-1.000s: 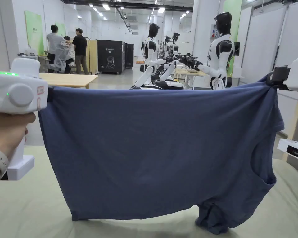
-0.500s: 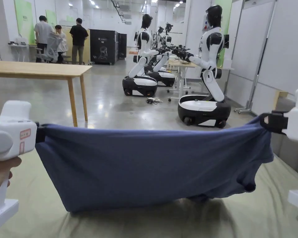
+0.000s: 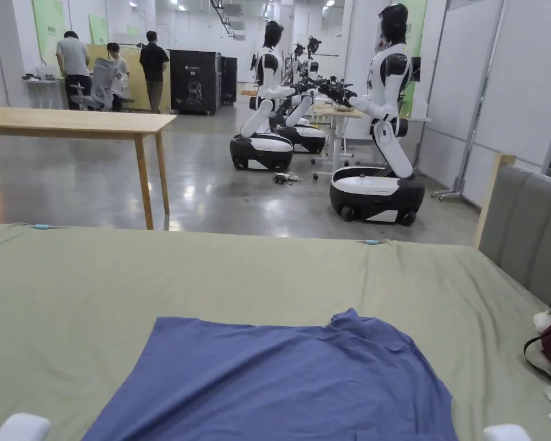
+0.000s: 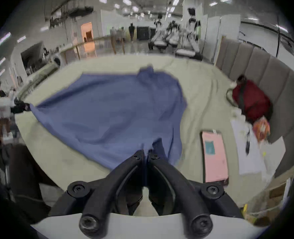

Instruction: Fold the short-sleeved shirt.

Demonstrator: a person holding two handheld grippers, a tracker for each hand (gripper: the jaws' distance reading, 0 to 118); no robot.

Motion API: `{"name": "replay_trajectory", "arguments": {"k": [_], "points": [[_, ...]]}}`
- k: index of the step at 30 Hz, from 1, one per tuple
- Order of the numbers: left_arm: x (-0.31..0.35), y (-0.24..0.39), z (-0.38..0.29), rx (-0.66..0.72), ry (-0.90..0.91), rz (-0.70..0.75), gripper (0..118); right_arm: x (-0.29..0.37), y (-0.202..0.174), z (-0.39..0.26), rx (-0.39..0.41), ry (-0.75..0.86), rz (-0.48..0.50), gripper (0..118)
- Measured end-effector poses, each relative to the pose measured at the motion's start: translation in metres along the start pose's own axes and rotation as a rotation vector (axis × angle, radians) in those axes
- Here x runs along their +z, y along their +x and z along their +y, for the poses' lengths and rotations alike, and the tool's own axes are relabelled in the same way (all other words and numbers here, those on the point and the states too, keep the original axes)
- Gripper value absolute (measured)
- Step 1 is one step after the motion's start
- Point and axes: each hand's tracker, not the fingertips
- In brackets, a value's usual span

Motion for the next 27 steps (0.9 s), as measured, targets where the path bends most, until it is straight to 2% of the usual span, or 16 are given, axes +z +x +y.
{"name": "replay_trajectory", "arguments": {"k": [3,4,5,6,7,8,9,14,15,16,17,18,19,20,22,27], "points": [[-0.005,-0.001,-0.01,0.015,-0.044,-0.022,7,-0.015,0.011,-0.011,-0.073,-0.029,0.016,8],[-0.003,-0.002,-0.01,0.017,-0.041,-0.023,17,-0.011,0.013,-0.008,-0.093,-0.013,0.022,9],[0.004,-0.001,-0.008,0.014,-0.031,-0.014,53,0.001,0.014,-0.002,-0.11,0.01,0.036,15],[0.012,-0.001,-0.003,0.01,-0.01,-0.002,90,0.011,0.013,0.003,-0.114,0.036,0.034,30],[0.021,-0.001,0.0,0.01,0.017,0.009,110,0.021,0.012,0.007,-0.108,0.082,0.019,54],[0.037,0.001,0.003,0.017,0.097,0.009,112,0.033,0.009,0.01,-0.095,0.14,0.015,86],[0.055,0.004,0.005,0.029,0.188,0.016,112,0.051,0.004,0.009,-0.084,0.205,0.018,93],[0.12,0.025,0.002,0.008,0.424,0.109,111,0.106,-0.027,-0.001,-0.058,0.479,0.003,93],[0.129,0.029,-0.002,0.012,0.434,0.114,106,0.113,-0.035,-0.006,-0.049,0.521,-0.01,93],[0.136,0.032,-0.005,0.023,0.425,0.115,86,0.117,-0.041,-0.009,-0.04,0.532,-0.017,88],[0.142,0.033,-0.007,0.03,0.415,0.104,28,0.119,-0.048,-0.013,-0.026,0.53,-0.019,56],[0.14,0.032,-0.01,0.046,0.371,0.105,0,0.122,-0.056,-0.016,-0.013,0.538,-0.029,18],[0.139,0.032,-0.011,0.044,0.323,0.127,0,0.123,-0.061,-0.018,0.0,0.54,-0.048,3],[0.136,0.032,-0.014,0.024,0.274,0.173,0,0.121,-0.067,-0.019,0.019,0.532,-0.081,3],[0.13,0.023,-0.016,0.049,0.233,0.041,0,0.119,-0.07,-0.021,0.03,0.524,-0.05,3],[0.094,0.007,-0.016,0.026,0.106,0.024,0,0.114,-0.074,-0.017,-0.007,0.473,-0.019,3]]}}
